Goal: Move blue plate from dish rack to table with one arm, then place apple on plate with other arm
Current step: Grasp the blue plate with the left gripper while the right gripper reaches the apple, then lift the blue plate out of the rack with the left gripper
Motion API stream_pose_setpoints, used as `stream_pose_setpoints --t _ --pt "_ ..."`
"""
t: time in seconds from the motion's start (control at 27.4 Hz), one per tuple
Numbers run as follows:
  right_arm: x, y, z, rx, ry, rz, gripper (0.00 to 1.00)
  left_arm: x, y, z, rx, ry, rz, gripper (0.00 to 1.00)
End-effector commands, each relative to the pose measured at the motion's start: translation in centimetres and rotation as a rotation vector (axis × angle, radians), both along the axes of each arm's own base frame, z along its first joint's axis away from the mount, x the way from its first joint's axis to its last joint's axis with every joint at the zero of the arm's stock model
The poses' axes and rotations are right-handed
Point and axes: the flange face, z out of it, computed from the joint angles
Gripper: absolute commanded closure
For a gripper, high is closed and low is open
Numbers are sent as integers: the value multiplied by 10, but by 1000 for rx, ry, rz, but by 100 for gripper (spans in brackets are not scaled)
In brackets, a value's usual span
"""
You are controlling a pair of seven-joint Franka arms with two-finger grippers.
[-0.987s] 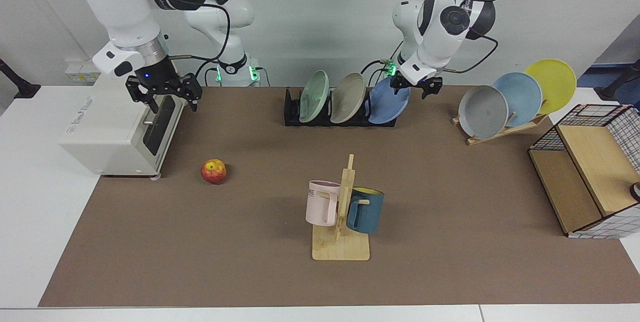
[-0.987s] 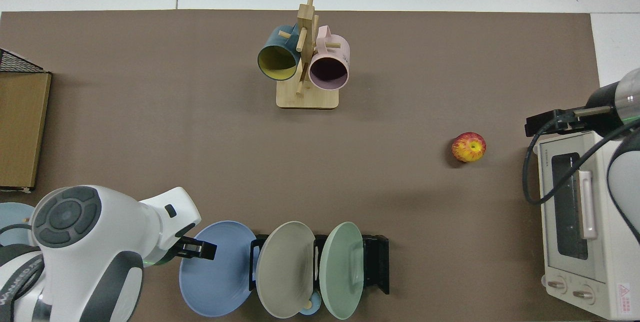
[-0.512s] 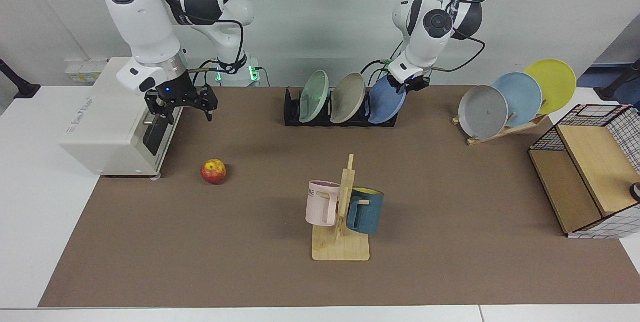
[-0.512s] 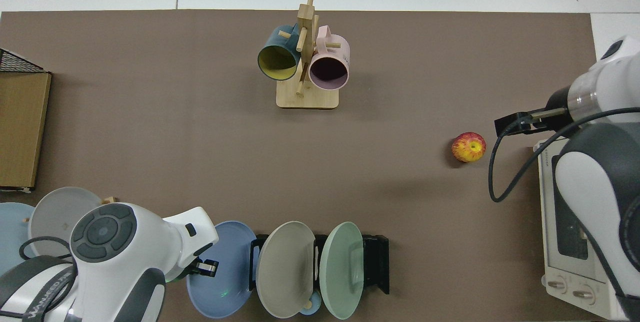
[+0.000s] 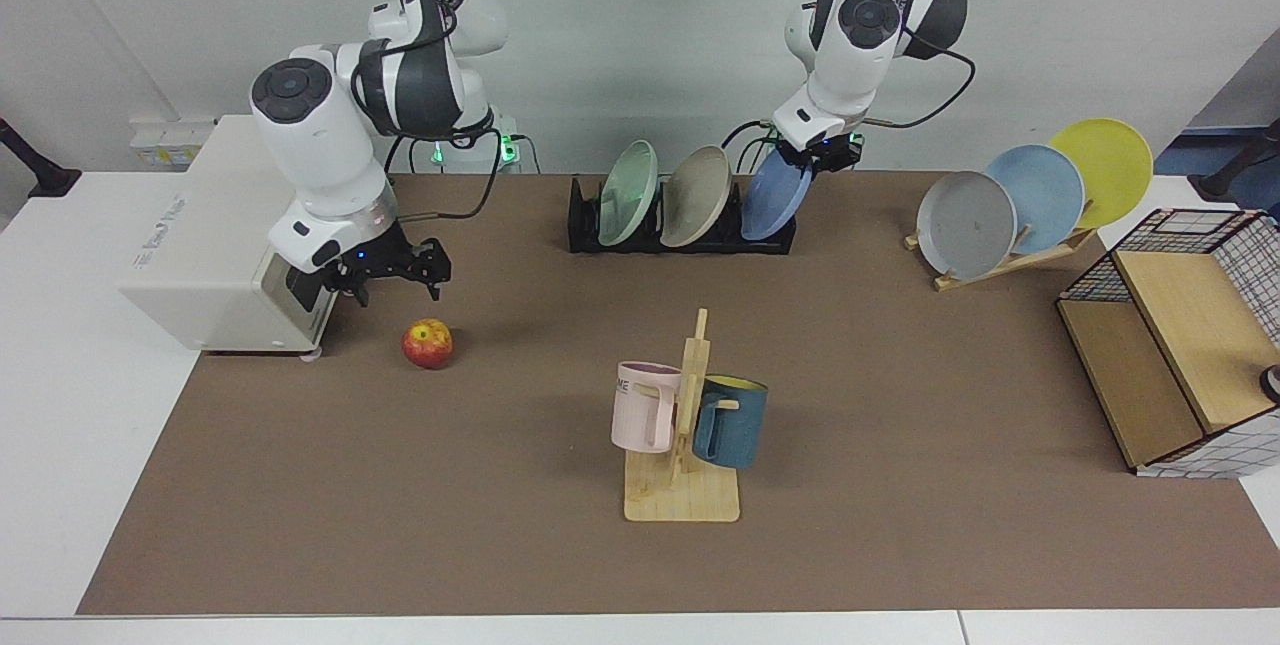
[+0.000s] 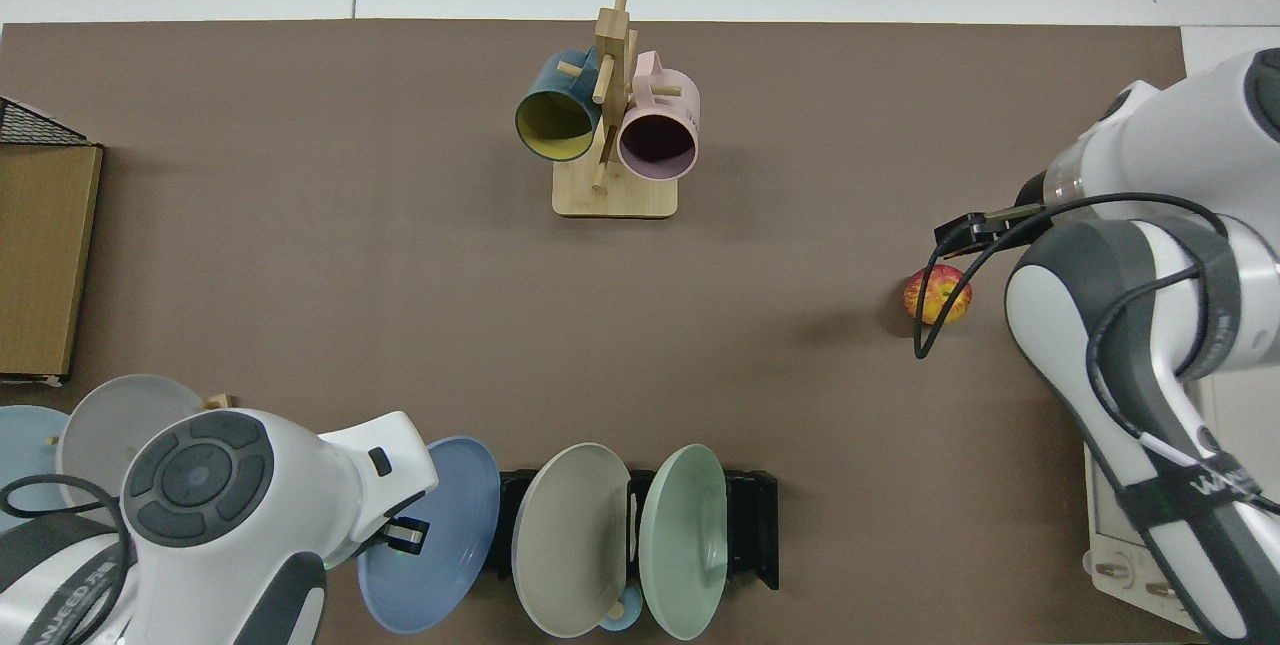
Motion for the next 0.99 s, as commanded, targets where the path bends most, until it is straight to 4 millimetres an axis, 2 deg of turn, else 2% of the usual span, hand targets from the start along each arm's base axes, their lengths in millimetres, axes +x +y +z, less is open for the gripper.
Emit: stream_pose_setpoints --t 0.0,0.18,0.33,0.44,0.58,0.8,0.88,0.95 --pt "-10 1 -37 11 -15 -15 0 17 9 39 34 -46 -17 100" --pt "-10 0 -70 11 -28 -7 0 53 28 63 -21 -94 27 100" --pt "-10 -1 -89 8 -12 -10 0 89 38 67 -114 -116 95 100" --pt "-9 -1 -103 4 9 -9 0 108 43 62 -279 -136 193 100" --pt "-5 -5 -120 2 9 -13 0 127 38 39 -354 -140 211 100" --pt "-2 -10 -148 -3 20 -17 0 142 35 20 -516 -117 330 100" --pt "-2 -10 -152 -4 27 -19 0 151 44 3 -571 -85 393 100" --pt "-6 -9 -157 -5 38 -16 0 160 52 -23 -628 -39 416 100"
